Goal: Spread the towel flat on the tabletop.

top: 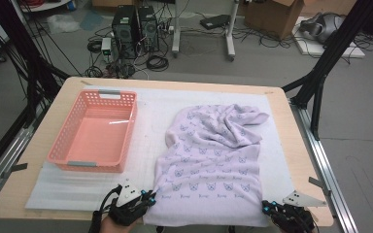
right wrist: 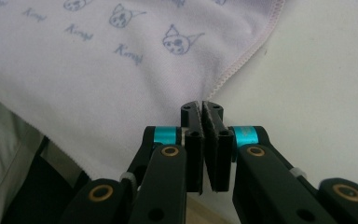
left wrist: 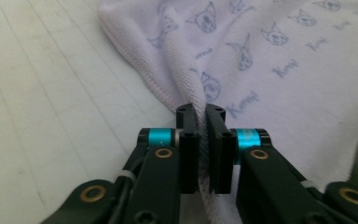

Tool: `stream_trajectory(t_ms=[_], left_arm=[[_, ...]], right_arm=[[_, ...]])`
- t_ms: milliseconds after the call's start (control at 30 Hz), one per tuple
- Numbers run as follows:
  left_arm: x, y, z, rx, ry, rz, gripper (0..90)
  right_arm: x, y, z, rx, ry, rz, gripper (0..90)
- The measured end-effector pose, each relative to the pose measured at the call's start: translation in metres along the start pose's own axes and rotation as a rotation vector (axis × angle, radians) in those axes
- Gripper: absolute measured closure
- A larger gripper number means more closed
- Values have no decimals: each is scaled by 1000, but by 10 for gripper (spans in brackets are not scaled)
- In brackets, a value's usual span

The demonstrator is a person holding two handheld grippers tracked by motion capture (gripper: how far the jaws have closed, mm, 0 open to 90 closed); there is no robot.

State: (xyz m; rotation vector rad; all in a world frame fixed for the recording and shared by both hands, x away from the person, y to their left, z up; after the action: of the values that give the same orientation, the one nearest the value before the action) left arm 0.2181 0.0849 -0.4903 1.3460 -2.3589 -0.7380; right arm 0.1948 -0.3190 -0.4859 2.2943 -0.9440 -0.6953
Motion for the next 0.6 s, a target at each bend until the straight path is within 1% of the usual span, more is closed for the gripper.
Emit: stream_trajectory(t_ms=[67,100,167,233,267,300,333,367,400,433,467,500,533,567,600], left_arm=[[2,7,3,-17,-14,4,858],[3,11,6,-28,-20,12,859],[5,19,11,-42,-18,29,858],[9,25,15,-49,-24,51,856],[11,26,17,-42,-26,56,852],[14,27,17,-38,-28,66,837],[16,26,16,-23,-24,74,772],[17,25,13,-6,-17,75,674],[17,23,10,13,-4,75,600],[15,22,7,30,5,74,571],[13,21,3,46,16,69,546],[11,19,1,51,26,69,530],[8,17,-2,56,33,60,529],[6,16,-4,62,39,50,524],[4,14,-5,63,48,45,524]], right_arm=[[-3,4,3,-23,6,-18,881],[-4,6,5,-32,9,-23,881],[-8,12,11,-47,3,-37,883],[-12,17,19,-69,7,-50,883],[-14,19,23,-79,8,-58,882],[-16,21,26,-88,11,-64,882],[-17,22,28,-90,13,-67,870],[-17,23,28,-81,14,-67,834],[-16,23,25,-59,9,-67,719],[-14,24,22,-31,-8,-62,693],[-13,25,19,-8,-15,-62,679],[-12,24,15,12,-12,-52,651],[-9,23,12,24,-8,-33,645],[-7,22,9,37,-16,-13,643],[-5,19,5,44,-23,-3,636]])
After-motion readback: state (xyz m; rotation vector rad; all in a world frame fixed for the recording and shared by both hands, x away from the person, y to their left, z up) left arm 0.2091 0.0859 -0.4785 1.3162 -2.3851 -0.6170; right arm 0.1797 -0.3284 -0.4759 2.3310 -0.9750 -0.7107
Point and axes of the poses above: each handheld gripper's, and its own axes: y roughly backward along the jaws, z roughly out of its underside, x roughly to its right, the point moved 6 cm from there along -y, roughly forward along the jaws, and after that the axes turned 12 degrees about -z, right-handed, at the moved point
